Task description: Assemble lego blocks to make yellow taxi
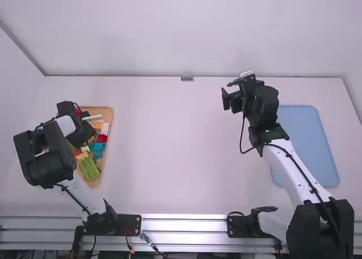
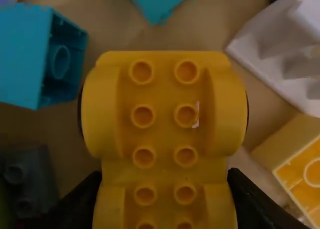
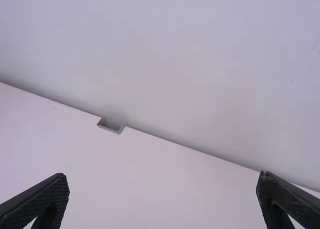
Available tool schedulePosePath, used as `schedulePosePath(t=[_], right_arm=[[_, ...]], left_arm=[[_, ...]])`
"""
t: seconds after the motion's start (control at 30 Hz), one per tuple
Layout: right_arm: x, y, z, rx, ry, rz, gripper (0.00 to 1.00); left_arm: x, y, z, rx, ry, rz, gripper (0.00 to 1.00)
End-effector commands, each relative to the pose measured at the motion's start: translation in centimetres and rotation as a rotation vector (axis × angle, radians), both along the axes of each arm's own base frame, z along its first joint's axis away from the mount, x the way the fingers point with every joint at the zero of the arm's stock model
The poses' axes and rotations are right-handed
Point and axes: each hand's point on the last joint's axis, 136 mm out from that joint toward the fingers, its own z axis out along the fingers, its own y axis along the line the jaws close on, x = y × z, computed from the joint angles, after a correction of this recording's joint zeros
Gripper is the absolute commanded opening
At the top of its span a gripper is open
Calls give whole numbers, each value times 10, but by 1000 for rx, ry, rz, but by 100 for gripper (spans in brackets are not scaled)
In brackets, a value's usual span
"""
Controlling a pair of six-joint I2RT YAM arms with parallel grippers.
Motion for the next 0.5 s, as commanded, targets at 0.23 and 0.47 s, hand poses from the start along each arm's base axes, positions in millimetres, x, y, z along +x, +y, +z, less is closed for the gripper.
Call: schedulePosePath(t=[0.23,0.47], right_arm=[[4,2,12,10,-22,3,99],[4,2,12,11,-23,4,99]], left_arm=[[19,3,35,-34,24,-15,35],[42,-17,88,0,2,-160,14]])
